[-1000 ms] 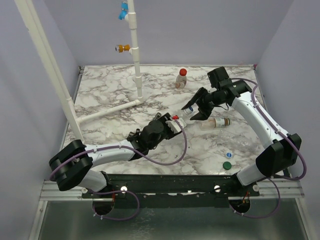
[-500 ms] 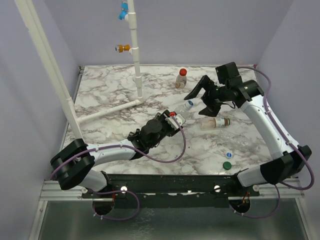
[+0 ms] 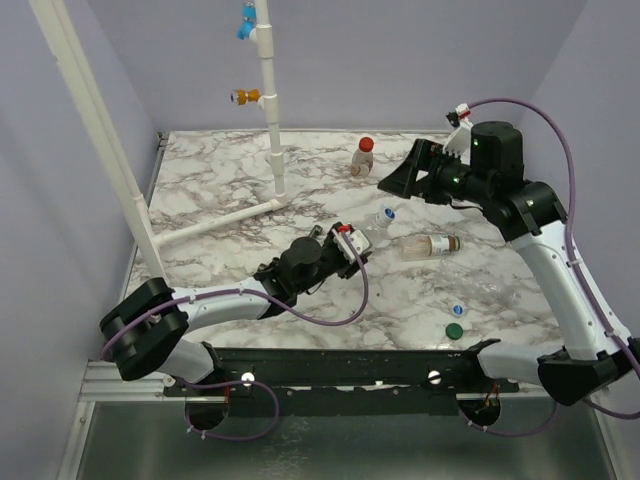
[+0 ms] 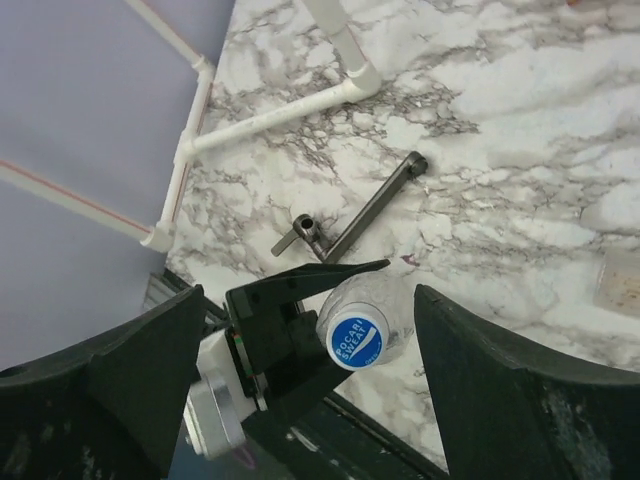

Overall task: Screw on the bottle caps
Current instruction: Screw the bottle cap onto the plastic bottle.

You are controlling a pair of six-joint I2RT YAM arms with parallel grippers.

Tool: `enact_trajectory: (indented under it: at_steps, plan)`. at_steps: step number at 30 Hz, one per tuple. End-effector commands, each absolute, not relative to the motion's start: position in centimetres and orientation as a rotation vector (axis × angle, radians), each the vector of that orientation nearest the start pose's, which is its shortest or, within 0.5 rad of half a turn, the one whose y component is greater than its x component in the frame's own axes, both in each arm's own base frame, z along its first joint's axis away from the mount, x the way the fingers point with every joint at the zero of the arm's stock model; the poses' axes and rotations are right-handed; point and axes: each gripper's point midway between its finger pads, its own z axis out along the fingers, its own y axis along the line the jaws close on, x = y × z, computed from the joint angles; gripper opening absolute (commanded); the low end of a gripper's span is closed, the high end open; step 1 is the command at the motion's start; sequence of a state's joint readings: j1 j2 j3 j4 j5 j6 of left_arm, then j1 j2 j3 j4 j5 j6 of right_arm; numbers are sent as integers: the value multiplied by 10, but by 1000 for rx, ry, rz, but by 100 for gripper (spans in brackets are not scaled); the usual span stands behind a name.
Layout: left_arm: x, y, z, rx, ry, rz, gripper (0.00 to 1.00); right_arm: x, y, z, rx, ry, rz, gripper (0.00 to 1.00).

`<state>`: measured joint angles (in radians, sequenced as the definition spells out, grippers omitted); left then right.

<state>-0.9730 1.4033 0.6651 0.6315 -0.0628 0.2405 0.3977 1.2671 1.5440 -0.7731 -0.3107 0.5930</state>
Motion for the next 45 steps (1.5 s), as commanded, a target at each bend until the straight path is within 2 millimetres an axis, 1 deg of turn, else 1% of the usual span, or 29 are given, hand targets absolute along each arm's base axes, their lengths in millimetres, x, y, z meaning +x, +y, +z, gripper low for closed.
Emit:
enact_trajectory:
  at_steps: [1, 4, 6, 8, 11, 16, 23, 26, 31, 35, 38, 41, 45]
  plan:
    - [242, -362, 212, 942, 1349, -700, 0, 272, 212, 376, -369, 1971, 933, 85]
    - [237, -358, 213, 943, 1361, -751, 0, 253, 219, 371, -510, 1955, 989, 78]
    - [235, -356, 214, 936, 1367, -778, 0, 247, 220, 363, -560, 1968, 1007, 70]
    - [234, -354, 217, 924, 1369, -801, 0, 242, 222, 358, -597, 1970, 1027, 65]
    - [231, -352, 219, 921, 1372, -828, 0, 237, 225, 359, -625, 1945, 1050, 65]
    - [230, -350, 223, 911, 1373, -850, 0, 240, 224, 354, -639, 1963, 1021, 65]
    - [229, -348, 225, 908, 1377, -864, 0, 242, 229, 346, -657, 1988, 1016, 64]
    - [229, -347, 224, 908, 1382, -869, 0, 244, 231, 346, -658, 1985, 1012, 64]
    - [228, -346, 225, 904, 1383, -871, 0, 245, 239, 345, -677, 1992, 1006, 61]
    - [228, -344, 225, 899, 1386, -870, 0, 244, 245, 340, -691, 2009, 991, 56]
    - [228, -344, 225, 898, 1386, -871, 0, 246, 245, 339, -683, 2013, 976, 54]
    - [228, -344, 225, 897, 1387, -872, 0, 247, 244, 342, -668, 2008, 967, 53]
    - [229, -344, 224, 899, 1388, -871, 0, 248, 242, 344, -646, 2008, 951, 54]
